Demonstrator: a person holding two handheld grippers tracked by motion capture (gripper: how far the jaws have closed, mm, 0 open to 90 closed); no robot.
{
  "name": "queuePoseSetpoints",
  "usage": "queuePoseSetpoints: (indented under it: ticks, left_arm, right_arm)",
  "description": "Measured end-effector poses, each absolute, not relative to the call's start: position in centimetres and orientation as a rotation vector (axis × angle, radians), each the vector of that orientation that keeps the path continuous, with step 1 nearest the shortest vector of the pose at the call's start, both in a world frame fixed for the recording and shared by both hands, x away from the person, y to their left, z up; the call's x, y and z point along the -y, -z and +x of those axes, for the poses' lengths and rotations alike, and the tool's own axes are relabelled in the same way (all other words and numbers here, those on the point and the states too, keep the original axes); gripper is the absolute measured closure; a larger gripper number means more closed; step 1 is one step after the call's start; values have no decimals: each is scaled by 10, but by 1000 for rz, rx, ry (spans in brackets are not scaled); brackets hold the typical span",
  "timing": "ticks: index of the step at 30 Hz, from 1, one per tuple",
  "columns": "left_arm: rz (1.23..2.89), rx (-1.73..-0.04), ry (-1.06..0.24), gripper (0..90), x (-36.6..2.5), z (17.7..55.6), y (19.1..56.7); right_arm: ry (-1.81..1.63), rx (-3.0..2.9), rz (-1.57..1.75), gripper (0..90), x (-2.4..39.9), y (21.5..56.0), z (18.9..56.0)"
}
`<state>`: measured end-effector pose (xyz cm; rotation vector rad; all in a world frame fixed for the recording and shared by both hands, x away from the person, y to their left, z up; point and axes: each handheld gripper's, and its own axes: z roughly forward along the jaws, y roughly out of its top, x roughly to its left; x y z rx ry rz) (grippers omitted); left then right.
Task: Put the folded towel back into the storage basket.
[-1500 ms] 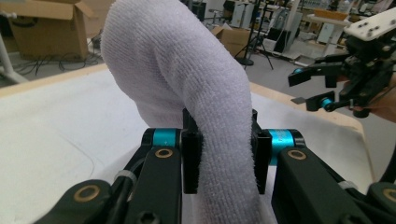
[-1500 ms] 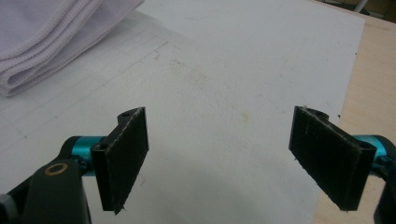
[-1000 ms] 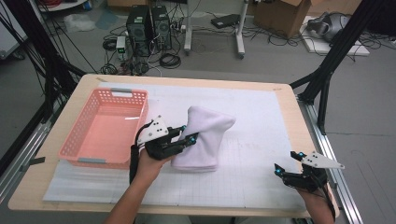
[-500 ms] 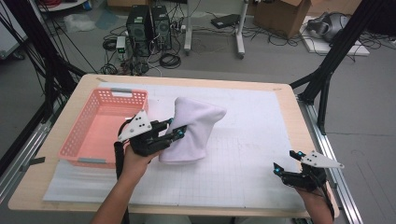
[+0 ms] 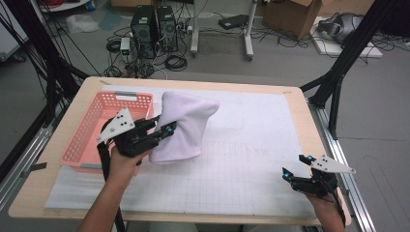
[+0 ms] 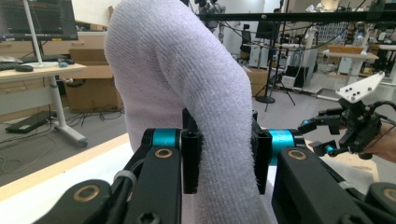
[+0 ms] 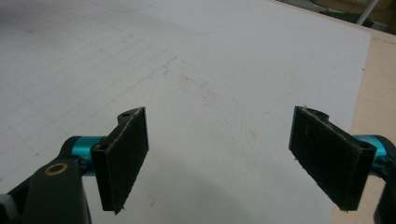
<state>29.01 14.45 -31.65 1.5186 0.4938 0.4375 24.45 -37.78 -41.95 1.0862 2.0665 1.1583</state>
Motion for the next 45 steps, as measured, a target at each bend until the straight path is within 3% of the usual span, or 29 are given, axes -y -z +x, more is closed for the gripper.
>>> queuePoseSetpoints:
  ticks: [26, 45]
  left_arm:
    - [1440, -551, -566, 732, -226, 283, 275]
    - [1379, -612, -593, 732, -292, 288, 271]
  right_arm:
    - [-1153, -2068, 1078, 190, 376, 417, 245]
    - [-1145, -2068, 1078, 190, 374, 418, 246]
